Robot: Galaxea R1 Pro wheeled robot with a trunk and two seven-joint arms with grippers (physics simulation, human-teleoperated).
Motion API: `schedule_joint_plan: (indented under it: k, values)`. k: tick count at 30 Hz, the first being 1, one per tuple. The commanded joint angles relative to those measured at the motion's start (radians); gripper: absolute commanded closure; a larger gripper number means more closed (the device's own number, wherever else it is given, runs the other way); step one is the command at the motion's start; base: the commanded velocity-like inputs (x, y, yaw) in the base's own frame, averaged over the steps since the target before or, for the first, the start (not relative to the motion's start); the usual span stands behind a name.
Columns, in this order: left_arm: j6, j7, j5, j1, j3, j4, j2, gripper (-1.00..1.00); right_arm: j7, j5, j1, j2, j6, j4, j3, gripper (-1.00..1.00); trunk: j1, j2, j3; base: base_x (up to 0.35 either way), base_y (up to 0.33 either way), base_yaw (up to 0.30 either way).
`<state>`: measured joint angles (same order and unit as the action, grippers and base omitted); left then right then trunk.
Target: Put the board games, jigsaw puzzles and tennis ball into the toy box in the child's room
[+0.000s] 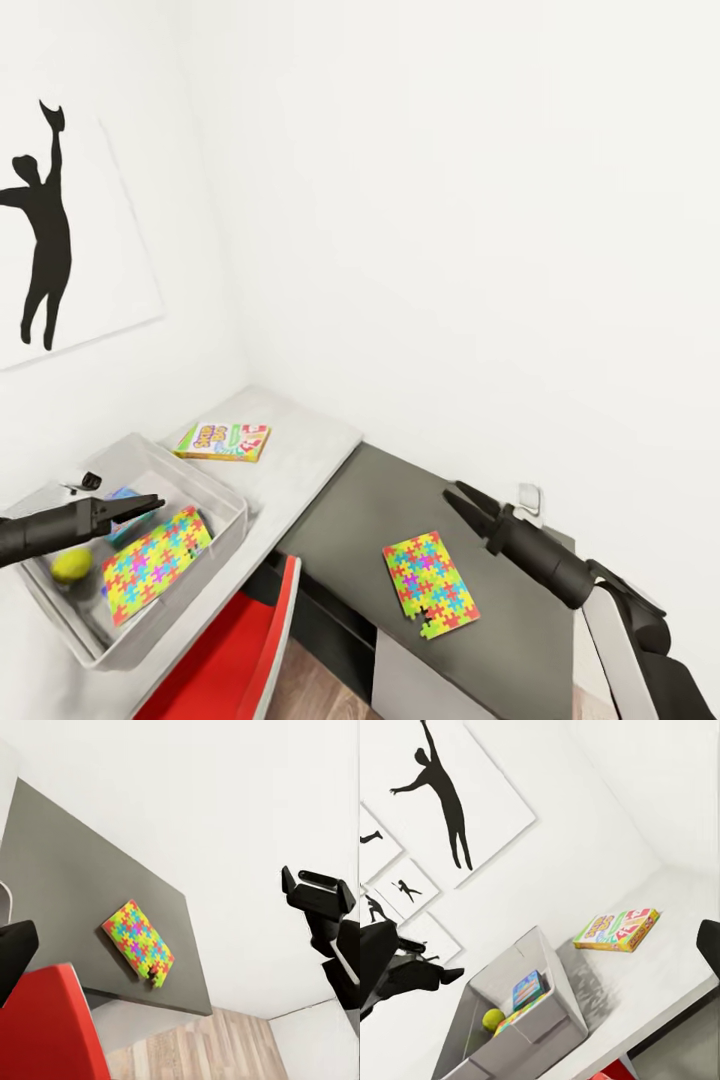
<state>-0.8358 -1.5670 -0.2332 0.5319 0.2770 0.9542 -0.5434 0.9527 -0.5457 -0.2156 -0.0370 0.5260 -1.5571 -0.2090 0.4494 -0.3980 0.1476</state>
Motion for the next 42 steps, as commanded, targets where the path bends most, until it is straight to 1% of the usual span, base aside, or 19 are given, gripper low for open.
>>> schedule_joint_plan:
  k: [1,3,8,22,26,31,42]
  values:
    - [0.003,-0.004,-0.006,-0.002,0.0,-0.018,0.002,-1.0,0.006,-0.006,-0.001,0.0,0.008,0.0,-0.002,-1.0,0.001,-0.002,0.001,0.0,0.0,-0.167]
    - [0.034,-0.004,-0.022,-0.005,0.001,-0.059,0.005,-1.0,0.019,-0.006,-0.001,0.0,0.008,0.001,-0.006,-1.0,0.001,-0.002,-0.002,0.0,0.0,-0.169]
    - [0.058,-0.004,-0.035,-0.008,0.002,-0.084,0.007,-1.0,0.028,-0.006,-0.001,0.002,0.008,0.001,-0.009,-1.0,0.001,-0.002,-0.01,0.0,0.0,-0.175]
    - [0.069,-0.004,-0.042,-0.009,0.004,-0.09,0.008,-1.0,0.028,-0.003,-0.001,0.004,0.007,0.003,-0.009,-1.0,0.001,-0.002,-0.031,0.0,0.0,-0.183]
    - [0.069,-0.004,-0.043,-0.009,0.003,-0.089,0.008,-1.0,0.024,0.001,-0.001,0.008,0.006,0.003,-0.009,-1.0,0.001,-0.002,-0.036,0.0,-0.045,-0.185]
    - [0.07,-0.004,-0.043,-0.009,0.007,-0.085,0.008,-1.0,0.022,0.003,-0.001,0.01,0.006,0.003,-0.009,-1.0,0.001,-0.002,-0.044,0.0,-0.183,-0.186]
    - [0.069,-0.004,-0.043,-0.009,0.011,-0.069,0.008,-1.0,0.019,0.004,-0.001,0.009,0.006,0.004,-0.01,-1.0,0.001,-0.002,-0.058,0.0,-0.278,-0.167]
